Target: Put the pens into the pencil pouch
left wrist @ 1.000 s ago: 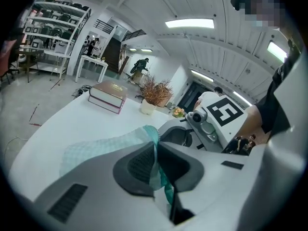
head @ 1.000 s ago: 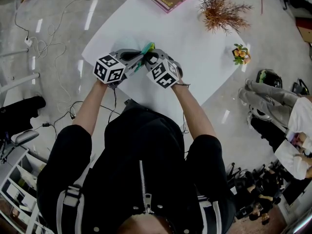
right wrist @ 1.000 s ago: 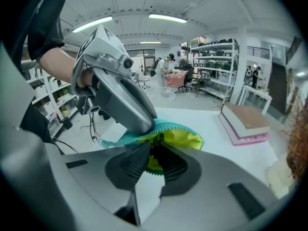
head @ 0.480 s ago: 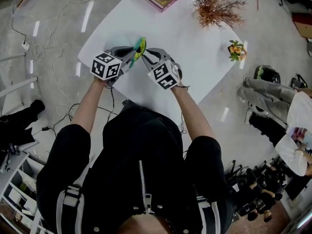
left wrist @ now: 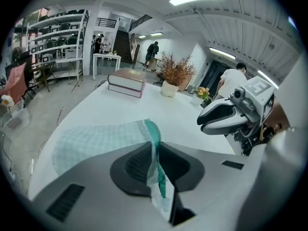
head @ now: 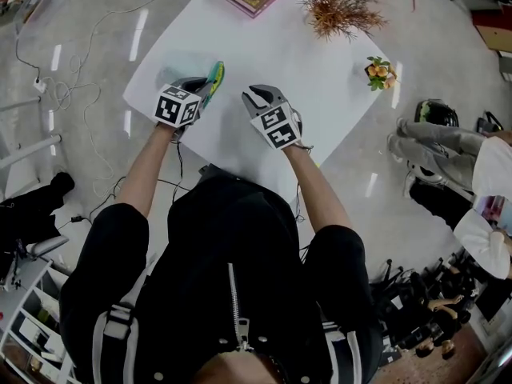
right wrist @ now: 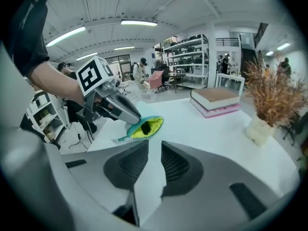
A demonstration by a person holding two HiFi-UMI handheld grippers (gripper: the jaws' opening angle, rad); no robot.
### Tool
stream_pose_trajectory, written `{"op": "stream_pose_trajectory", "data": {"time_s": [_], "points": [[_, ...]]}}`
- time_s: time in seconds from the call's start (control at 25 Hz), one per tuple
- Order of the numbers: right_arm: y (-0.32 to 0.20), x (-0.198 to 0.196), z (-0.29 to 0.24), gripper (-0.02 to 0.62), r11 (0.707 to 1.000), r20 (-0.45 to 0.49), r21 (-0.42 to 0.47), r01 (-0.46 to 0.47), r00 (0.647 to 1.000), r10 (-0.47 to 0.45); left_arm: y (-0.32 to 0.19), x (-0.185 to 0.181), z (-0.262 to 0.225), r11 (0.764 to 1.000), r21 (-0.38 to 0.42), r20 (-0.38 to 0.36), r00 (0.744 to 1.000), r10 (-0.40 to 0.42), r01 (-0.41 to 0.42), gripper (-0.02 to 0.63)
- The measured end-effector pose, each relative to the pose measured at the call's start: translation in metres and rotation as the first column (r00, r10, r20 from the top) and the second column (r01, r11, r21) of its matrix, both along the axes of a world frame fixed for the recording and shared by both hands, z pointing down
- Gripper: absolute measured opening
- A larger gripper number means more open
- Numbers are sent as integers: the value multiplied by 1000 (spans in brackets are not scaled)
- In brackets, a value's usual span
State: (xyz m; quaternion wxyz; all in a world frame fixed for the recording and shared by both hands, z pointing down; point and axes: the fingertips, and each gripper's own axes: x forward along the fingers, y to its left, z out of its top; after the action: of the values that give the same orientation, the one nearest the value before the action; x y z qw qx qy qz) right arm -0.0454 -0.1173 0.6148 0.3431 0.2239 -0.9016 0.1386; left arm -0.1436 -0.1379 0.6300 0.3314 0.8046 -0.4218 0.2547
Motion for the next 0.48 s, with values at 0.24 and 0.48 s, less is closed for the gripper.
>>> {"op": "stream_pose_trajectory", "data": {"time_s": [0.24, 0.48], "points": [[5, 15, -11, 87, 999, 25, 6, -43, 999, 42, 6, 4, -22, 997, 66, 2, 999, -34, 34, 46], [8, 33, -29, 32, 994, 69, 35, -102, 993, 100, 22, 5, -52, 986, 151, 11, 998, -67, 65, 44]]}}
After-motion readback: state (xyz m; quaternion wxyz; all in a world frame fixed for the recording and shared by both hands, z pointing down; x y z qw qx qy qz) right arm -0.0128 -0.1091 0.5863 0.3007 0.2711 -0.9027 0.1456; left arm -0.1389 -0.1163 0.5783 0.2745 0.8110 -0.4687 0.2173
